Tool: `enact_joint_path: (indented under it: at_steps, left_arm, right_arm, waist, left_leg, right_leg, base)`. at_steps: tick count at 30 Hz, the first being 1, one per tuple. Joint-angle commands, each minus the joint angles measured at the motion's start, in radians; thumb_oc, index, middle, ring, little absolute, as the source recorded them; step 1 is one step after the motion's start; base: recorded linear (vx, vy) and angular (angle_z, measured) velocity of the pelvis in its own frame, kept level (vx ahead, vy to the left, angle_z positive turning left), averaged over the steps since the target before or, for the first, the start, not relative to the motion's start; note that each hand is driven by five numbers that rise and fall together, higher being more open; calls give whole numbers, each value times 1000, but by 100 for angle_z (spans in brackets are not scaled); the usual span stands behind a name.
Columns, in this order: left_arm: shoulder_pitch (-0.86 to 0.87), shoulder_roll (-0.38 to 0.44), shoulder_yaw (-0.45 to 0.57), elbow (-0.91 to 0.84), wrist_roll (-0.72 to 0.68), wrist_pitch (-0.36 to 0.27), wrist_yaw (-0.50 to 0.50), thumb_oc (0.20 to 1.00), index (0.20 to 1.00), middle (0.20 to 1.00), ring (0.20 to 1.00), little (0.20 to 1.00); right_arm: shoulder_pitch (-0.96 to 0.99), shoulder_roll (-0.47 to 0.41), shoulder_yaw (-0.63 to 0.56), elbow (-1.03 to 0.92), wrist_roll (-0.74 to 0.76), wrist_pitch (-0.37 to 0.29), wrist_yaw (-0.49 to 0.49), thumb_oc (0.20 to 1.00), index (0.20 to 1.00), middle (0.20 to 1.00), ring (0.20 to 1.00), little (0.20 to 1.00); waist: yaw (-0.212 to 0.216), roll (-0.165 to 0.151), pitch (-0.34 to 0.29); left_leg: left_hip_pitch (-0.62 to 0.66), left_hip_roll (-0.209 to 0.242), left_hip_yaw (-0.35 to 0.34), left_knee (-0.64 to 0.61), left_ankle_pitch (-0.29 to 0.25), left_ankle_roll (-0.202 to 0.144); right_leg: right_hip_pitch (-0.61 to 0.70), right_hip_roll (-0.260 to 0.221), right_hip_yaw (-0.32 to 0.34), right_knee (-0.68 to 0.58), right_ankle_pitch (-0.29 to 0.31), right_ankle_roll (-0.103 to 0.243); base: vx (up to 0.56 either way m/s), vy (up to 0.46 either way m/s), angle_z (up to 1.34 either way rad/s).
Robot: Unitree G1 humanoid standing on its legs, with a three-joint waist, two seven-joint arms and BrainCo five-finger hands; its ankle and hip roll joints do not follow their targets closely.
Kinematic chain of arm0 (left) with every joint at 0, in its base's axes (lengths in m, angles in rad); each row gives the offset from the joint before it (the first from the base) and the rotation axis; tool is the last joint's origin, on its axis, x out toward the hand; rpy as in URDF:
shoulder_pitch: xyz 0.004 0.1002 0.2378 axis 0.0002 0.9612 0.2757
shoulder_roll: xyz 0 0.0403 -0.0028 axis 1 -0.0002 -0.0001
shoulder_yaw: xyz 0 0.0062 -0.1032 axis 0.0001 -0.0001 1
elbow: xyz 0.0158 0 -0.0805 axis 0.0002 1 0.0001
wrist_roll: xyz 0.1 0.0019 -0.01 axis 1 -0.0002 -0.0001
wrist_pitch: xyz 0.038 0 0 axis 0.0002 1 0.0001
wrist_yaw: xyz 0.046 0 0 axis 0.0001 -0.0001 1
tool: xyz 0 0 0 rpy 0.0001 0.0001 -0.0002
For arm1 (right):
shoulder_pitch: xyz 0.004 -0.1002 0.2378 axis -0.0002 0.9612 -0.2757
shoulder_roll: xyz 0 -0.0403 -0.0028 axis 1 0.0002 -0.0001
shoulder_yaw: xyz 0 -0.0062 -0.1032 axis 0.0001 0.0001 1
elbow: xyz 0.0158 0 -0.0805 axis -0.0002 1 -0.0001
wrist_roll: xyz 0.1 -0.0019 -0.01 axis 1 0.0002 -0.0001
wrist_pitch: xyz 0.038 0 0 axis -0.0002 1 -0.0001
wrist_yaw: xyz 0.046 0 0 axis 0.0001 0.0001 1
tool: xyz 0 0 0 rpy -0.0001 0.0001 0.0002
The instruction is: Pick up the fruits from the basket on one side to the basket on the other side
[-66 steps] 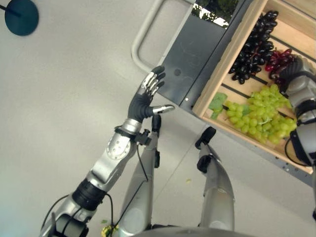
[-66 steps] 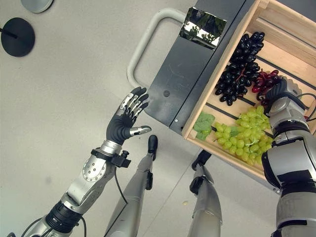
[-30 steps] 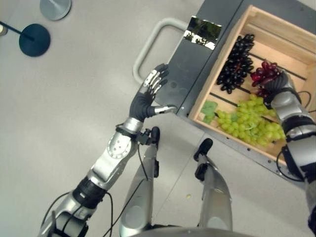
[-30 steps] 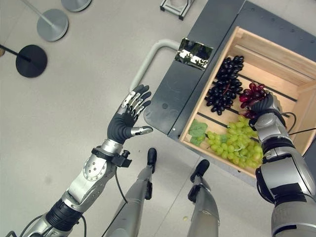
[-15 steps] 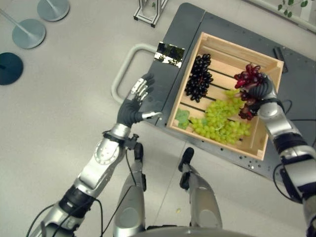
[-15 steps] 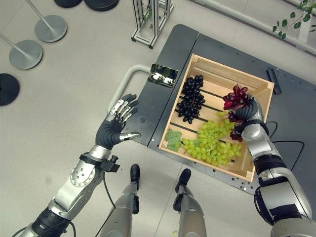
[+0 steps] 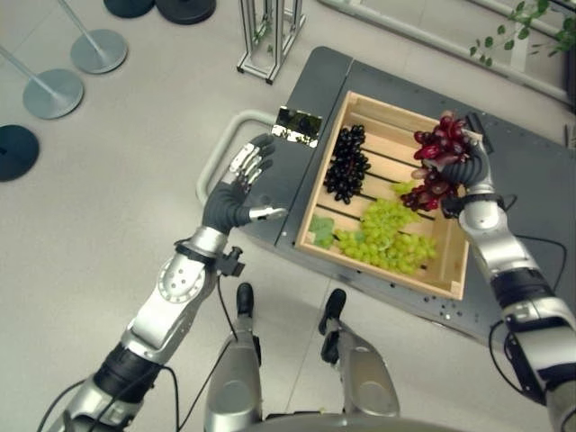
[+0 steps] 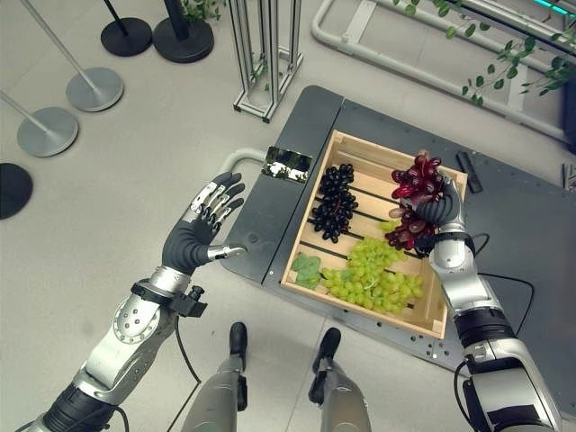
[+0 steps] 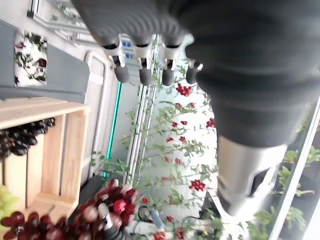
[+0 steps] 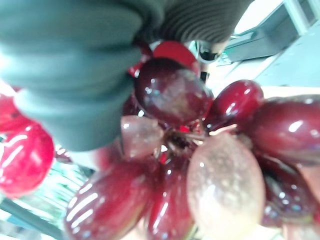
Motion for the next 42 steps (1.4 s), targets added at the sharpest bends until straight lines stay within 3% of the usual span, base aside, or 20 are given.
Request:
enact_joint_path:
  at_steps: [1,8,13,18,24,37,42]
  left_arm:
    - [55,-12,-19,-5,-22,-15,-43,1000,1000,1000,1000,1000]
    - [79,-50,-83,165,4,62,-115,1000,1000,1000,1000,1000]
    - [61,-77,-104,208,-57,92,-139,1000,1000,1000,1000,1000]
    - [-29,-46,-141,193,-98,114,-187,1000,1000,1000,1000,1000]
    - [-110,-21,-175,211,-127,125,-200,1000,1000,1000,1000,1000]
    - [-302,140,-222,178,-183,128,-224,1000,1000,1000,1000,1000]
    - [-354,146,-264,187,-206,140,-233,1000,1000,1000,1000,1000]
  right_arm:
    - [-30,-5,-18,-98,67,-105,4,200,200,200,200,200]
    - [76,101,7,-349,221,-136,133,200,200,200,200,200]
    - [91,119,59,-446,278,-123,207,200,200,200,200,200]
    - [97,104,122,-520,343,-85,301,200,200,200,200,200]
    - [99,84,162,-562,396,-62,358,200,200,200,200,200]
    - [155,11,175,-594,465,-26,445,200,200,200,200,200]
    - [150,14,185,-613,496,-27,466,200,200,200,200,200]
  waist:
    - [-6,-19,-139]
    - [-34,5,-270]
    - [-46,21,-315]
    - [-57,43,-365]
    - [-61,54,-382]
    - [-70,82,-396]
    - [-77,87,-390]
  left_leg:
    - [59,-50,13,7,-106,60]
    - [165,-43,58,-60,-94,54]
    - [212,-39,79,-79,-96,50]
    - [247,-33,94,-98,-90,38]
    - [267,-29,95,-99,-90,33]
    - [279,-30,73,-100,-84,25]
    - [281,-32,70,-98,-84,27]
  right_leg:
    - [24,0,15,38,-42,90]
    - [123,21,30,-37,-36,94]
    - [167,28,42,-60,-39,95]
    - [207,36,38,-88,-37,96]
    - [232,39,35,-88,-44,92]
    - [258,35,4,-86,-44,94]
    - [257,32,6,-78,-44,96]
  base:
    - [82,-5,-10]
    - [102,-2,-16]
    - [65,1,-12]
    - [22,-4,-13]
    - [7,0,0]
    - [3,1,3]
    - [3,8,4]
